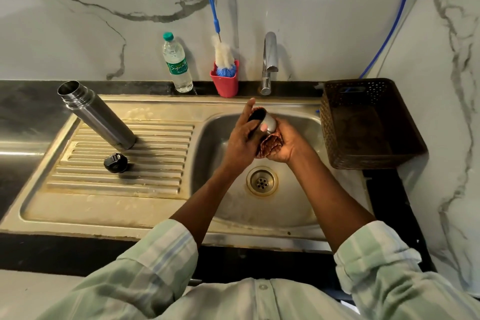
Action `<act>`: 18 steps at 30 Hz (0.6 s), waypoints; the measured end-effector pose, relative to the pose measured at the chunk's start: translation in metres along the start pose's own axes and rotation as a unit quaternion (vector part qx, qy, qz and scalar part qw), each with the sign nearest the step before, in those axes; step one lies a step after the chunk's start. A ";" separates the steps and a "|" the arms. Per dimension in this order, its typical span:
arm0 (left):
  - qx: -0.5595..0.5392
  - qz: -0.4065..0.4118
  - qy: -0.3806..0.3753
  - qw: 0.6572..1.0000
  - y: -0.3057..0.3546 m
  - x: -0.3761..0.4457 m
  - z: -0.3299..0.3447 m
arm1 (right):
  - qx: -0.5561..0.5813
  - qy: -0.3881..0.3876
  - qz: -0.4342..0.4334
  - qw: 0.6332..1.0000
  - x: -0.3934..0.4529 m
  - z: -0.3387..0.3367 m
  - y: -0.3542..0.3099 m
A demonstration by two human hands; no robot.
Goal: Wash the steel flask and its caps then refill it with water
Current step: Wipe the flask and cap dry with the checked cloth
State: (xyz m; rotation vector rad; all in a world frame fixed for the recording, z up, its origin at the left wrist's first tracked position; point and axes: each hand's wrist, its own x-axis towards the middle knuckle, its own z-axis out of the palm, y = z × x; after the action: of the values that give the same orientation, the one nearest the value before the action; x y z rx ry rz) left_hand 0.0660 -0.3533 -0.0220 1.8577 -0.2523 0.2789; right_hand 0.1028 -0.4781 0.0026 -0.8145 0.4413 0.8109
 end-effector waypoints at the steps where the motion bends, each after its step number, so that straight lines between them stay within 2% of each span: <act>1: 0.051 0.055 -0.002 0.997 -0.005 0.001 -0.001 | 0.024 0.000 0.014 1.000 0.003 -0.001 0.002; 3: 0.118 0.116 -0.002 0.986 -0.013 0.003 -0.003 | 0.046 0.006 0.022 0.999 0.008 -0.001 0.005; 4: 0.143 0.119 0.001 0.983 -0.017 0.004 -0.004 | 0.038 0.010 0.018 0.999 0.012 -0.003 0.007; 7: 0.177 0.034 -0.015 0.984 -0.019 0.002 -0.011 | 0.001 0.060 -0.035 0.998 0.016 -0.001 0.012; 9: 0.193 -0.020 -0.025 0.981 -0.021 0.004 -0.018 | -0.097 0.121 -0.087 0.984 0.018 0.001 0.017; 11: 0.225 -0.017 -0.047 0.973 -0.023 0.004 -0.025 | -0.157 0.171 -0.127 0.964 0.018 -0.003 0.019; 13: 0.235 0.011 -0.093 0.967 -0.022 0.003 -0.028 | -0.173 0.181 -0.149 0.957 0.018 -0.006 0.017; 15: 0.203 0.015 -0.105 0.973 -0.020 -0.001 -0.025 | -0.170 0.175 -0.135 0.960 0.017 -0.010 0.014; 16: 0.162 -0.009 -0.082 0.983 -0.019 -0.003 -0.023 | -0.152 0.159 -0.121 0.968 0.017 -0.011 0.015; 18: 0.030 -0.112 0.005 0.993 -0.016 -0.006 -0.016 | -0.098 0.118 -0.100 0.983 0.019 -0.014 0.018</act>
State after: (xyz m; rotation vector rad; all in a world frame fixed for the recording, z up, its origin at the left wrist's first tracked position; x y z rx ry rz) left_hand 0.0646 -0.3329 -0.0335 1.9239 -0.0267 0.1417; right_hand 0.0999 -0.4731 -0.0266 -1.1258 0.4853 0.5779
